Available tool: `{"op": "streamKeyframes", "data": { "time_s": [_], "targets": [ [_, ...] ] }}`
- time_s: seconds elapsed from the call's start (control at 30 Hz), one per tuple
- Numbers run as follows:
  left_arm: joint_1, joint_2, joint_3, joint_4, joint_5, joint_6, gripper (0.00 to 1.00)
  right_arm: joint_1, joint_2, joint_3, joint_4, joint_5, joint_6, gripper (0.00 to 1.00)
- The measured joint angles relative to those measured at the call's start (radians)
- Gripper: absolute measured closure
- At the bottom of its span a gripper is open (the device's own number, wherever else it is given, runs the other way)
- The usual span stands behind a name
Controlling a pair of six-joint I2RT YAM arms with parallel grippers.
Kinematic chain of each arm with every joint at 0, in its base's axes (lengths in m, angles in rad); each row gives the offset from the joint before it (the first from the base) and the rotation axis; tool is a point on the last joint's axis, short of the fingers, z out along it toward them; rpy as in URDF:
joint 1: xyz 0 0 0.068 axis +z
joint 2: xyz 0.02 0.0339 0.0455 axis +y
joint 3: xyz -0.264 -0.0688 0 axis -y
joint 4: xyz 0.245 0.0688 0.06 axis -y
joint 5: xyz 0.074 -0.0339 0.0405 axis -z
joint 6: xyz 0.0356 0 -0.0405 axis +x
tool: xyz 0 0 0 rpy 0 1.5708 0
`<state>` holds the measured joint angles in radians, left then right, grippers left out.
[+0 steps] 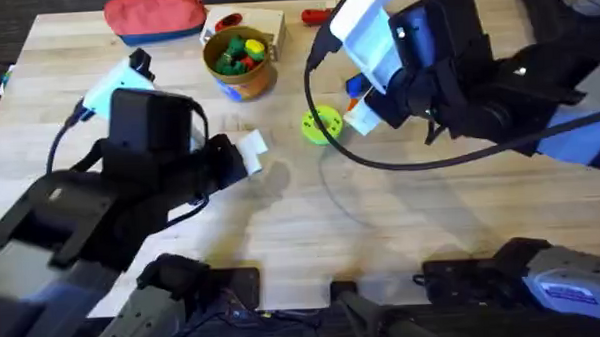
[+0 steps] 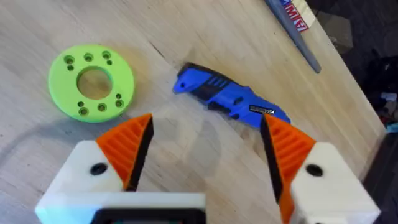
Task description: Pick up the gripper from the table and insert it into the empty holder that is missing its gripper. Then pick up a screw, insert it into the mounting hole, and use the screwdriver to tighten it. Finally, clean up the table by picking up the vegetable and placing it into the bucket.
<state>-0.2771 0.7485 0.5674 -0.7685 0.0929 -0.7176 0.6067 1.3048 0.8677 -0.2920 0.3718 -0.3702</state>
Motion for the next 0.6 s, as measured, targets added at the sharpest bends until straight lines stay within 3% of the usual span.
{"op": "streamKeyframes", "data": {
  "time_s": [0.13, 0.27, 0.43, 0.6],
  "targets": [
    [0.0, 0.121, 0.0, 0.002, -0.048, -0.174, 0.013, 0.0, 0.0, 0.0, 0.0, 0.0, 0.0, 0.01],
    [0.0, 0.271, 0.015, 0.003, -0.067, -0.289, 0.013, 0.0, 0.0, 0.0, 0.0, 0.0, 0.0, 0.01],
    [0.0, 0.418, 0.045, 0.006, -0.087, -0.355, 0.013, 0.0, 0.012, 0.0, 0.0, 0.0, 0.0, 0.01],
    [0.0, 0.47, 0.071, 0.028, -0.113, -0.398, 0.013, 0.0, 0.032, 0.0, 0.0, 0.0, 0.0, 0.009]
  ]
}}
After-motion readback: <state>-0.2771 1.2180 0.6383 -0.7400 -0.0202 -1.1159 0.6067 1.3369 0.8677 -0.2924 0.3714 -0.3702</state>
